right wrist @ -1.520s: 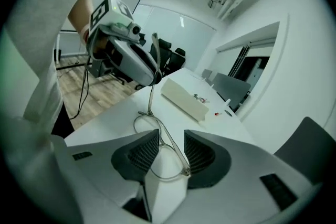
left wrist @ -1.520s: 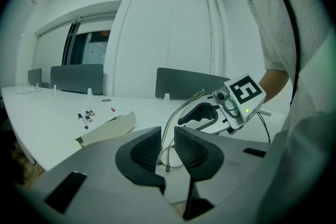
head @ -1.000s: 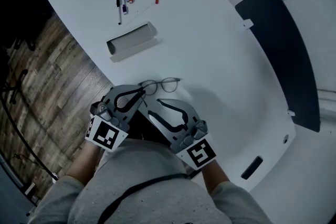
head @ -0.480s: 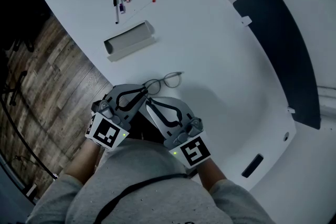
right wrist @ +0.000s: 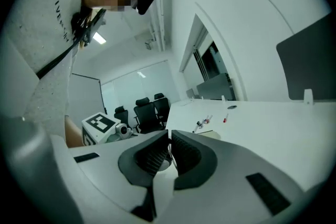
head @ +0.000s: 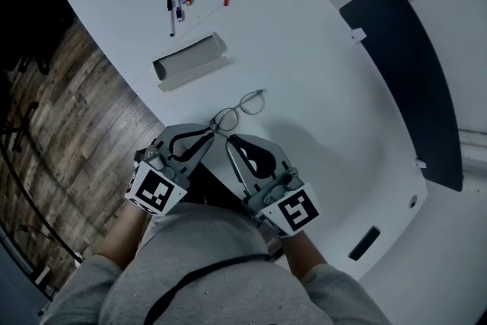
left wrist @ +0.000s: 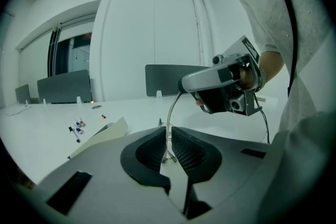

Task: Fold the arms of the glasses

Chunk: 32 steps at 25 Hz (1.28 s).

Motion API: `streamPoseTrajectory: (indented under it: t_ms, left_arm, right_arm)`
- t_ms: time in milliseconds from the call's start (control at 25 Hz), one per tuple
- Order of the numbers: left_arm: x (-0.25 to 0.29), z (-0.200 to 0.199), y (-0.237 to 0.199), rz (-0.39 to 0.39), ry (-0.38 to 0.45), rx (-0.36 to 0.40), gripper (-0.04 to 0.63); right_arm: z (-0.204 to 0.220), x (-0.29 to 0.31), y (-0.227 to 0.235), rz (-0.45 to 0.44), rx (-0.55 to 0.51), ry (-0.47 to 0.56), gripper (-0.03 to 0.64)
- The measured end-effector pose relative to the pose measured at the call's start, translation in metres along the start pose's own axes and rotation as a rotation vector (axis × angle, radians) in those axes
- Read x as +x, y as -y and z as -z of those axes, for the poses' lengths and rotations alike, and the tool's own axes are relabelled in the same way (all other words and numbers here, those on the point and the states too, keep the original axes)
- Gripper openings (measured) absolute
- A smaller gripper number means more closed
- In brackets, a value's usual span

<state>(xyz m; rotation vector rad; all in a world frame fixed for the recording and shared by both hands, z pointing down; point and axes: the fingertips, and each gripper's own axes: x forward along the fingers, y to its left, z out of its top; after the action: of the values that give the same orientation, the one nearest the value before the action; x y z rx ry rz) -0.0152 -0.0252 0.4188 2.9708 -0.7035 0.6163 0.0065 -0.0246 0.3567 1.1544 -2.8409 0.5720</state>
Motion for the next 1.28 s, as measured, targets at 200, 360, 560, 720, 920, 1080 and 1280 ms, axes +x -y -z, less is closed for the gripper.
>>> streamPoseTrajectory:
  t_ms: [200, 360, 560, 720, 920, 1080, 1280]
  left_arm:
    - [0.007, 0.008, -0.002, -0.014, -0.014, -0.019, 0.051]
    - [0.013, 0.023, -0.001, -0.004, -0.074, 0.023, 0.149]
    - [0.019, 0.039, 0.007, 0.047, -0.145, 0.093, 0.152]
    - [0.023, 0.046, 0.012, 0.056, -0.16, 0.101, 0.108]
    - [0.025, 0.05, 0.015, 0.067, -0.172, 0.091, 0.044]
    - [0.028, 0.052, 0.017, 0.085, -0.183, 0.095, 0.046]
    - [0.028, 0.053, 0.015, 0.087, -0.193, 0.084, 0.046]
  right_arm:
    - [-0.002, -0.001, 0.013, 0.012, 0.179, 0.018, 0.031]
    - [-0.005, -0.002, 0.009, -0.022, 0.241, 0.019, 0.031]
    - [-0.006, -0.002, 0.009, -0.027, 0.321, 0.028, 0.031]
    - [-0.006, -0.001, 0.012, -0.027, 0.355, 0.026, 0.031]
    - [-0.006, 0.0, 0.019, -0.01, 0.36, 0.023, 0.031]
    - [-0.003, 0.003, 0.031, 0.012, 0.353, 0.02, 0.031]
    - [-0.002, 0.007, 0.046, 0.032, 0.341, 0.007, 0.031]
